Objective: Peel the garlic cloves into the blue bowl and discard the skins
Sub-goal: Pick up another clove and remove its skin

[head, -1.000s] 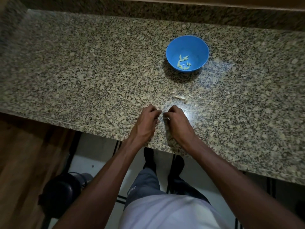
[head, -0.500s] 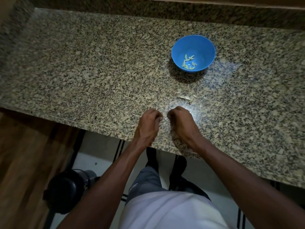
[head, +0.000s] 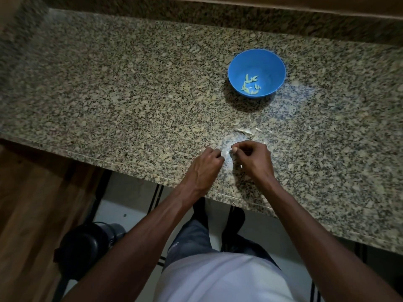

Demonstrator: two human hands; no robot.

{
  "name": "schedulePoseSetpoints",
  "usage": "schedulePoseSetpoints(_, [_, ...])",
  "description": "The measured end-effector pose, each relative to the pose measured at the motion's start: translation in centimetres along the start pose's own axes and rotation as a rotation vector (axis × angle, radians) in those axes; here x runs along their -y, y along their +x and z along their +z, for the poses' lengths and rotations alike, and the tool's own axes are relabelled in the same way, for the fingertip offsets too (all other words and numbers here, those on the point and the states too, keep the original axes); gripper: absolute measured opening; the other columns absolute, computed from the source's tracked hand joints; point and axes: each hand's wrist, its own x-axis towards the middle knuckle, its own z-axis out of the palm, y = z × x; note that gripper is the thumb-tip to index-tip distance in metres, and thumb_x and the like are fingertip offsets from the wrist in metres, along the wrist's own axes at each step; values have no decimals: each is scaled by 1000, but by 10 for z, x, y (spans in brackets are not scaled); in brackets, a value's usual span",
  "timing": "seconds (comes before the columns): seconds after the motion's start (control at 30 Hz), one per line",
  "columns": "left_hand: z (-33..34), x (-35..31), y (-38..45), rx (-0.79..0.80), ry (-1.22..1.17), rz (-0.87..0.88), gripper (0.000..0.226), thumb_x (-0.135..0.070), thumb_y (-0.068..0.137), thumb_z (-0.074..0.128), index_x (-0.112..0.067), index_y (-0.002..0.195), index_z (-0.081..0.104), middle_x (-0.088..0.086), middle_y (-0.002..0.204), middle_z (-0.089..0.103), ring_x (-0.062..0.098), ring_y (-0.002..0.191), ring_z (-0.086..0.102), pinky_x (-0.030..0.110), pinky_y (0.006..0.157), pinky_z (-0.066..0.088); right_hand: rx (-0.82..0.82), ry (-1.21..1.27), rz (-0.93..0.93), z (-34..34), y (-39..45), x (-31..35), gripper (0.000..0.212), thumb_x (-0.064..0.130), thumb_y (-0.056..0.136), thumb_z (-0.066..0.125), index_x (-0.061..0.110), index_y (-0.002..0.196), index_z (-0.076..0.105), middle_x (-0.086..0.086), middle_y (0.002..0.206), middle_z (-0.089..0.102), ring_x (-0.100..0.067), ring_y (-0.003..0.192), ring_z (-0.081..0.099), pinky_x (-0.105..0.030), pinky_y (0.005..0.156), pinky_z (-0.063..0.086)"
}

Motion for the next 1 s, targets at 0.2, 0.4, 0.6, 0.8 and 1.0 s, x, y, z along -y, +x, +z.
schedulePoseSetpoints(0.2, [5,-3,2,-22,-1,-4,34,20,81,62,-1,107,61,14,104,61,26,96,56,34,67,55,37,112,37,10,4,-2,9,19,95,75,16,102,81,3,99,79,-13,96,74,-40,93,61])
schedulePoseSetpoints(0.4, [-7,19,-17,-217,-636,-599,8,-9,104,55,-15,101,61,0,106,62,13,96,60,18,76,48,177,373,110,32,-4,21,17,18,98,73,6,110,76,-12,99,79,-22,91,78,-38,86,64])
schedulePoseSetpoints(0.6, [-49,98,-117,-578,-1374,-1051,9,-11,97,71,-5,104,72,7,92,79,14,85,77,23,77,59,456,455,80,134,-41,81,17,10,98,70,-2,109,74,-12,95,77,-14,88,77,-20,74,58])
schedulePoseSetpoints(0.8, [-66,190,-295,-937,-1471,-1279,11,-1,91,73,-5,102,75,4,86,79,14,83,76,18,76,57,743,386,87,318,-123,125,17,10,97,71,3,111,75,-14,98,76,-17,88,74,-32,81,58])
schedulePoseSetpoints(1.0, [-54,273,-466,-1174,-1431,-1543,10,0,88,77,-5,96,73,14,95,78,25,94,76,33,86,59,946,235,102,489,-217,134,21,4,97,68,-6,116,69,-9,95,74,-13,89,74,-22,83,60])
